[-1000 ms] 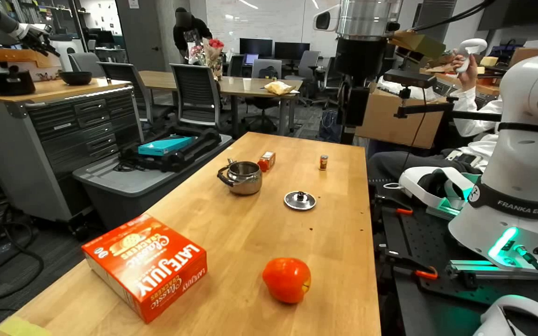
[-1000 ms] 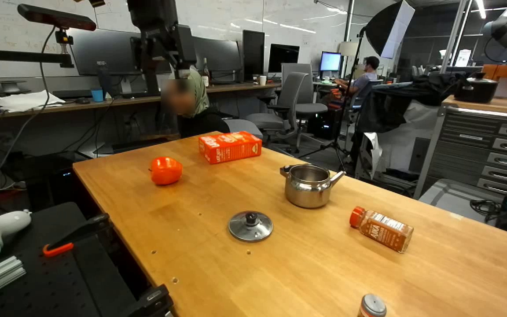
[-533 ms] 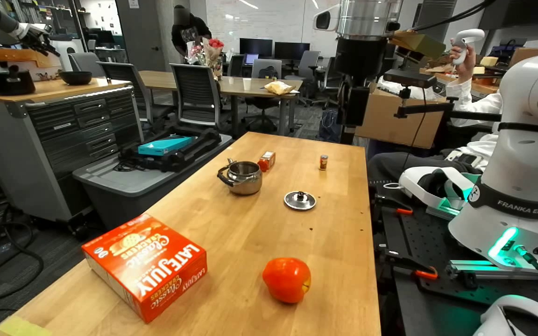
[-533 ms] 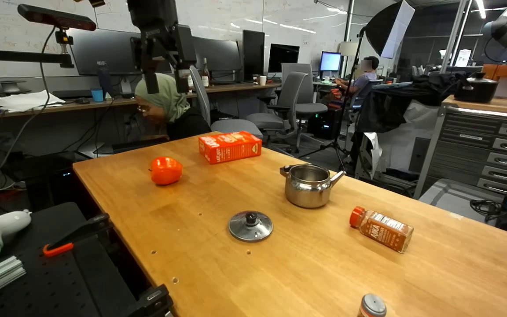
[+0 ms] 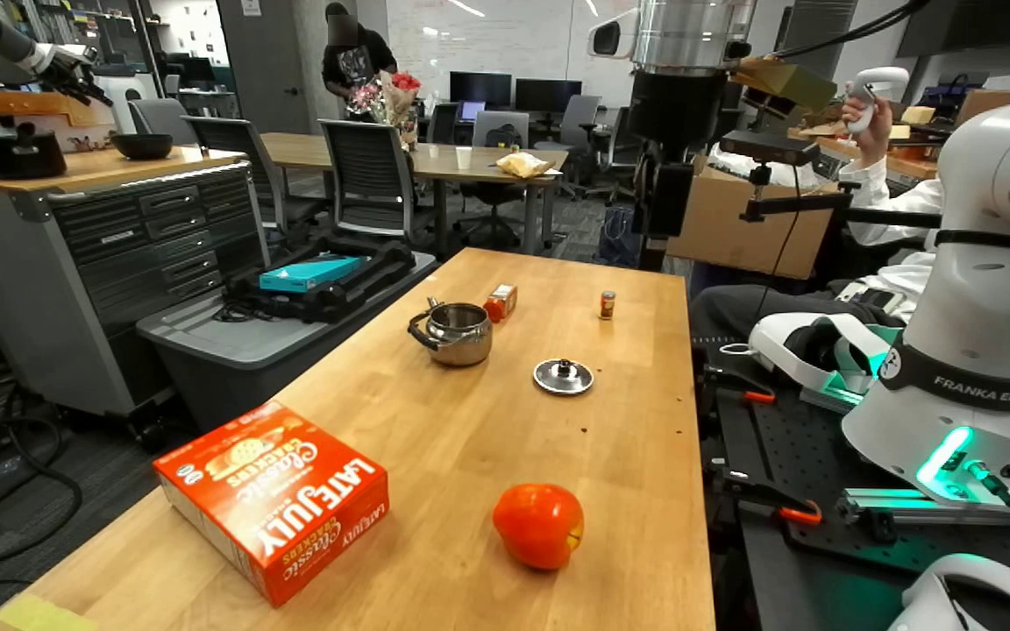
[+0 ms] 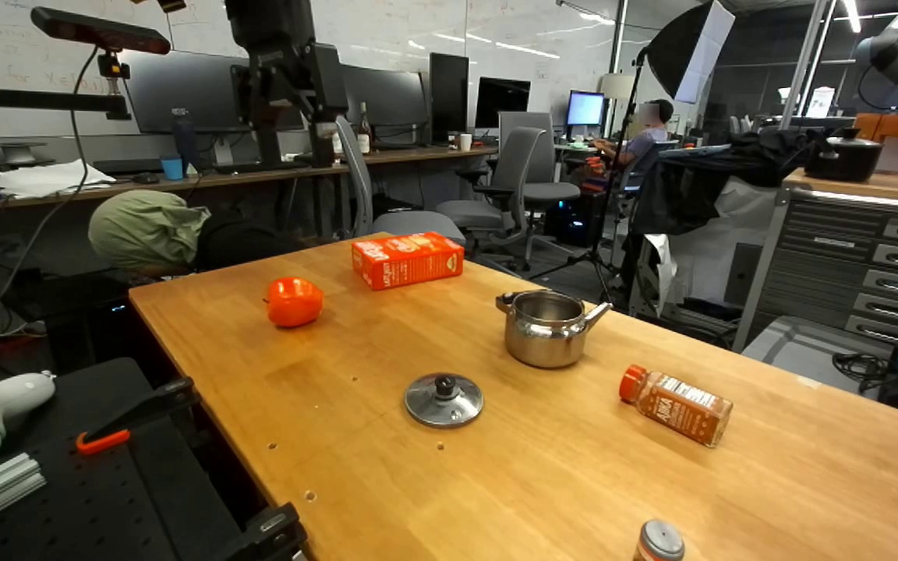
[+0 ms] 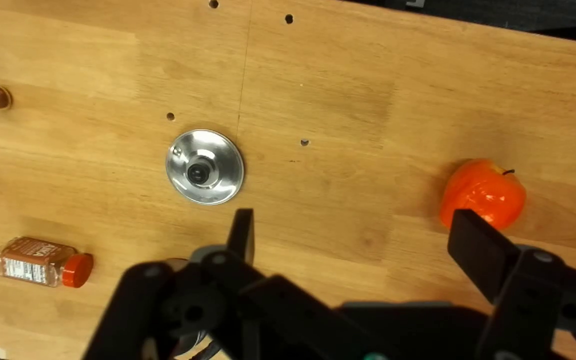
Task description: Place the lid on the teapot
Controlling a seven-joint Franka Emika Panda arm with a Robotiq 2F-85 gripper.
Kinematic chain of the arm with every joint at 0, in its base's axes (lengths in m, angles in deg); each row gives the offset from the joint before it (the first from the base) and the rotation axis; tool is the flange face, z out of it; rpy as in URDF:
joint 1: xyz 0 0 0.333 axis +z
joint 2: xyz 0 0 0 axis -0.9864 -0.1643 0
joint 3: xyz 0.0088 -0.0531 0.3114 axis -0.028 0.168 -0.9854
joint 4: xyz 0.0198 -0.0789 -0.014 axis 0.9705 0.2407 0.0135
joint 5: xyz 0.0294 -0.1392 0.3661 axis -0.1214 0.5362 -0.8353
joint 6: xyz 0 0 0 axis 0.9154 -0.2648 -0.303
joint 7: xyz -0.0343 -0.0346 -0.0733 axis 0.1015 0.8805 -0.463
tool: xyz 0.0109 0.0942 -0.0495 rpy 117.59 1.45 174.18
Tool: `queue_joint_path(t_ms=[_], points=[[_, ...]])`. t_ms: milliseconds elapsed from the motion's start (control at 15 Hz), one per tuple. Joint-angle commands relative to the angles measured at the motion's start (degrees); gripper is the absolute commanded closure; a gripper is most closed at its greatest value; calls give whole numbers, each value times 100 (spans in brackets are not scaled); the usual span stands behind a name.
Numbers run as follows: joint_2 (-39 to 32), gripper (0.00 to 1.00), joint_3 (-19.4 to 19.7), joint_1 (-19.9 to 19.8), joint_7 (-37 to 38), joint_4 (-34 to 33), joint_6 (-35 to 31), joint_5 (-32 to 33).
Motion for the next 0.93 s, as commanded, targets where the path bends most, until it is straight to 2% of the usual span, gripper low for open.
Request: queue_joint_path(t_ms=[0, 400, 800, 867], points=[[61, 0, 135, 77, 51, 9, 35, 49], [-179, 0, 304, -154, 367, 47, -205, 53], [-262, 0, 736, -483, 245, 76, -249, 67], [-421, 0, 773, -522, 277, 74, -444, 46]])
